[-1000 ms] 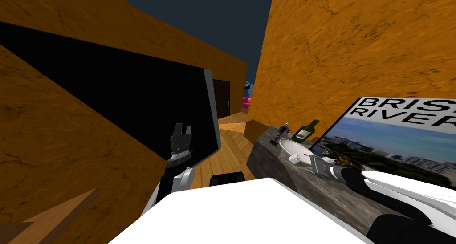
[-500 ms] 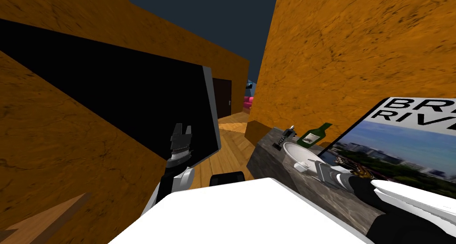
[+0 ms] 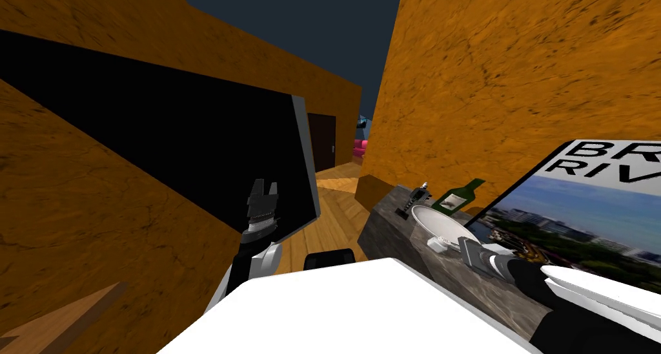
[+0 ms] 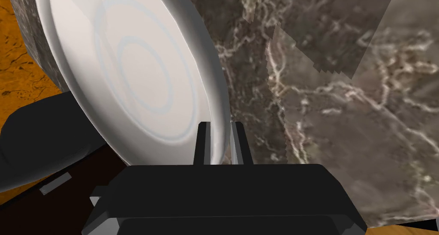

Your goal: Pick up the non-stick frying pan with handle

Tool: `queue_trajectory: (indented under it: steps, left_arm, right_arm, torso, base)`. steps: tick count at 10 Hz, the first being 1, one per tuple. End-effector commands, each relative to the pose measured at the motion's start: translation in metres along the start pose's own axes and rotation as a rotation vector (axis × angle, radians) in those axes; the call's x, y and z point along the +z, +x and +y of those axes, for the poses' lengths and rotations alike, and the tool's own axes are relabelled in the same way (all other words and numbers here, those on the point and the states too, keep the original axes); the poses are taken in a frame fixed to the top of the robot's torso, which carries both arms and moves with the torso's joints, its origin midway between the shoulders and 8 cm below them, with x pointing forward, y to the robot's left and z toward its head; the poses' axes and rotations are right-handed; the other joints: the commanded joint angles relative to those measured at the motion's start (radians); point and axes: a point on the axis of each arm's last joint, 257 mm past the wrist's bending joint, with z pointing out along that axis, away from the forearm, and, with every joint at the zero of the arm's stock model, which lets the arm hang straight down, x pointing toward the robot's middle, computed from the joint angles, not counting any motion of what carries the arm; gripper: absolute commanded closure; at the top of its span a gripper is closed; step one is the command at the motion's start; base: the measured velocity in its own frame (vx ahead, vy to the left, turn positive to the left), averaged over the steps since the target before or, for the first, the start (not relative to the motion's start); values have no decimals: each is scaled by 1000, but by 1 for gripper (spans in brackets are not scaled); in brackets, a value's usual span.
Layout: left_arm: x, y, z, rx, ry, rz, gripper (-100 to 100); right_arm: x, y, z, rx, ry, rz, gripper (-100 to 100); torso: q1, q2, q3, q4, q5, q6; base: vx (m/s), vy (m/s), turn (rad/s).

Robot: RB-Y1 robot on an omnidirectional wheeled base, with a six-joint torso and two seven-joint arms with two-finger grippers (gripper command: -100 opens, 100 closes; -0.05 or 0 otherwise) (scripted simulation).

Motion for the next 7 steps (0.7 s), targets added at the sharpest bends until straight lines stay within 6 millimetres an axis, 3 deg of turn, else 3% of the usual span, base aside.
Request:
queue_trajectory:
  steps: [1, 2, 3, 4, 6, 7]
  left_arm:
    - [0, 0, 0, 0, 0, 0, 0]
    - [0, 0, 0, 0, 0, 0, 0]
    - [0, 0, 0, 0, 0, 0, 0]
    - [0, 0, 0, 0, 0, 0, 0]
    - [0, 0, 0, 0, 0, 0, 0]
    - [0, 0, 0, 0, 0, 0, 0]
  right_arm:
    - [0, 0, 0, 0, 0, 0, 100]
    - [0, 0, 1, 0, -1, 0, 100]
    - [0, 0, 1, 0, -2, 0, 0]
    - [-1, -5, -8, -19, -2, -8, 100]
    - [-3, -6, -10, -21, -4, -10, 100]
    - [-3, -6, -11, -22, -4, -10, 0]
  torso:
    - [0, 0, 0, 0, 0, 0]
    - [1, 0, 0, 0, 1, 0]
    - [1, 0, 0, 0, 1, 0]
    - [2, 0, 0, 1, 1, 0]
    - [7, 2, 2, 1, 4, 0]
    - [6, 2, 2, 1, 4, -1]
  base:
    - [0, 0, 0]
    - [0, 0, 0]
    - [0, 0, 0]
    - [-13, 36, -90]
    - [-23, 42, -75]
    - [0, 0, 0]
